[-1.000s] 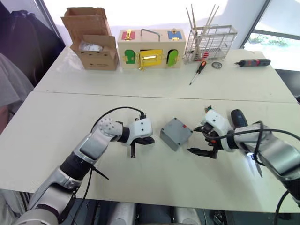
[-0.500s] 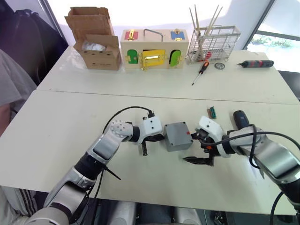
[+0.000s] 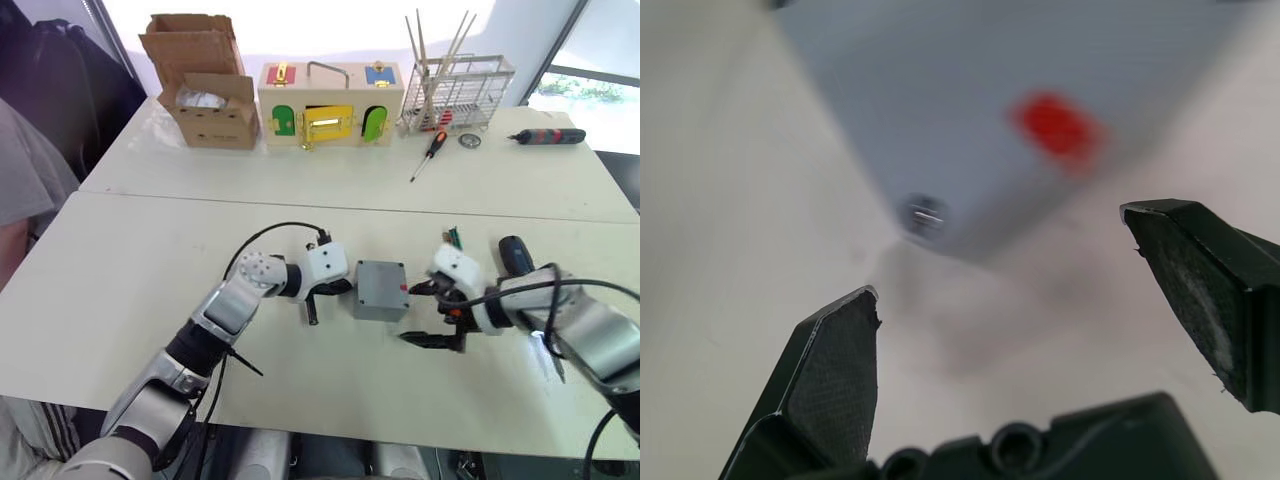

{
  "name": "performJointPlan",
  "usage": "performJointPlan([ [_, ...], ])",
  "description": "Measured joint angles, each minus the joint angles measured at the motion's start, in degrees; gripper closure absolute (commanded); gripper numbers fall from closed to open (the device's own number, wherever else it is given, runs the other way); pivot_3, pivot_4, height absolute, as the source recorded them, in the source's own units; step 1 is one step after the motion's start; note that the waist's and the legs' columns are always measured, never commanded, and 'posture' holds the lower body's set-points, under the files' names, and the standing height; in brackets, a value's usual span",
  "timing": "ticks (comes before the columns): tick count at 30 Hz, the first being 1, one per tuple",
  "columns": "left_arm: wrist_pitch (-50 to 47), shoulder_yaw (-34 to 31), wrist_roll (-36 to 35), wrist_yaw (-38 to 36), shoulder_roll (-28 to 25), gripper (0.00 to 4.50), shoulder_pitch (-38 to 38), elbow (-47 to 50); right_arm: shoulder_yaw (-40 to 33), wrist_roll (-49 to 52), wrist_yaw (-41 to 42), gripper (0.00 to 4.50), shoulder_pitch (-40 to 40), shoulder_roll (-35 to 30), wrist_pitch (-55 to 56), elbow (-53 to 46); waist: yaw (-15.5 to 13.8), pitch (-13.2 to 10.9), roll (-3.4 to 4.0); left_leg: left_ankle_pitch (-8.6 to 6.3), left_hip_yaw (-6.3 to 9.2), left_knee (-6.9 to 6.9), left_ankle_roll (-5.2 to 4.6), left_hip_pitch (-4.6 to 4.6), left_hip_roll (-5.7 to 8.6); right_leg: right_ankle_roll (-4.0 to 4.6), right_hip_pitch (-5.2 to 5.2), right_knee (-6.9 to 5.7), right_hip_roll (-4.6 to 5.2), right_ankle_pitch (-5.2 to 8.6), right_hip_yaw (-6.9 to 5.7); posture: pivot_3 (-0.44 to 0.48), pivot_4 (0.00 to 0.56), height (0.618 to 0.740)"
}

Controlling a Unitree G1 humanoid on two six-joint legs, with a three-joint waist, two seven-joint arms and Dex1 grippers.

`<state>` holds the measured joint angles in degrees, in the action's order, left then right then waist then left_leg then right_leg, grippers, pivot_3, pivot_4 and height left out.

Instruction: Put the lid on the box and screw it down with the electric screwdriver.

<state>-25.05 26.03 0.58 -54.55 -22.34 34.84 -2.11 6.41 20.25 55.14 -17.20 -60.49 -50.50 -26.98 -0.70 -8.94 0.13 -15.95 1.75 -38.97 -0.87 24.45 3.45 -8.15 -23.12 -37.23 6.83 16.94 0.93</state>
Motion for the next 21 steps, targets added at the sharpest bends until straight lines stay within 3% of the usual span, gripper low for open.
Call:
performJointPlan([
  [3, -1.63, -3.4, -1.47, -2.51, -5.94, 4.5, 0.05, 2.66, -10.82, 3.15, 2.27, 0.02, -0.96, -3.54, -0.94, 5.14, 0.15, 0.0, 0.0, 0.0, -0.01, 0.05, 0.0, -0.03, -0.06, 0.0, -0.02, -0.01, -0.03, 0.0, 0.0, 0.0, 0.15, 0.739],
  [6, -4.9, -8.76, -5.89, -4.52, -7.73, 4.5, 0.67, 4.46, -15.67, 4.32, 1.64, 0.02, -5.19, -0.8, 1.11, 11.59, 0.23, 0.01, -0.02, 0.0, -0.01, 0.05, 0.01, -0.05, -0.09, 0.0, -0.01, -0.01, -0.04, 0.0, -0.02, 0.0, 0.15, 0.739],
  [9, -8.27, -11.72, -10.68, -5.01, -6.01, 4.5, 1.41, 7.56, -14.49, 1.62, -3.61, 0.02, -9.52, 6.3, 6.38, 19.9, 0.12, 0.01, -0.02, 0.0, -0.04, 0.04, 0.01, -0.03, -0.05, 0.0, 0.0, -0.01, 0.0, 0.0, 0.0, 0.0, 0.15, 0.739],
  [12, -9.87, -11.39, -11.56, -3.69, -4.71, 4.5, 1.35, 9.29, -11.62, -3.81, -10.68, 0.77, -12.54, 13.69, 14.05, 30.76, -0.02, 0.01, -0.02, 0.01, -0.03, 0.05, 0.03, -0.02, 0.0, 0.0, -0.03, -0.06, 0.01, 0.0, 0.02, 0.0, 0.15, 0.739],
  [15, -11.19, -11.28, -11.76, -2.27, -4.17, 4.5, 1.34, 9.78, -10.1, -6.62, -13.12, 1.78, -12.83, 16.04, 18.55, 36.6, 0.03, 0.01, -0.02, 0.01, -0.05, 0.07, 0.04, 0.01, 0.02, 0.0, -0.07, -0.06, 0.02, 0.0, 0.02, 0.0, 0.15, 0.739],
  [21, -13.44, -11.06, -12.53, 0.08, -3.52, 4.5, 0.83, 12.51, -9.99, -7.83, -13.85, 1.78, -14.81, 18.28, 22.37, 42.88, 0.51, 0.01, -0.01, 0.03, -0.05, 0.07, 0.06, -0.01, -0.01, 0.0, -0.07, -0.06, -0.01, 0.0, 0.02, 0.0, 0.15, 0.739],
])
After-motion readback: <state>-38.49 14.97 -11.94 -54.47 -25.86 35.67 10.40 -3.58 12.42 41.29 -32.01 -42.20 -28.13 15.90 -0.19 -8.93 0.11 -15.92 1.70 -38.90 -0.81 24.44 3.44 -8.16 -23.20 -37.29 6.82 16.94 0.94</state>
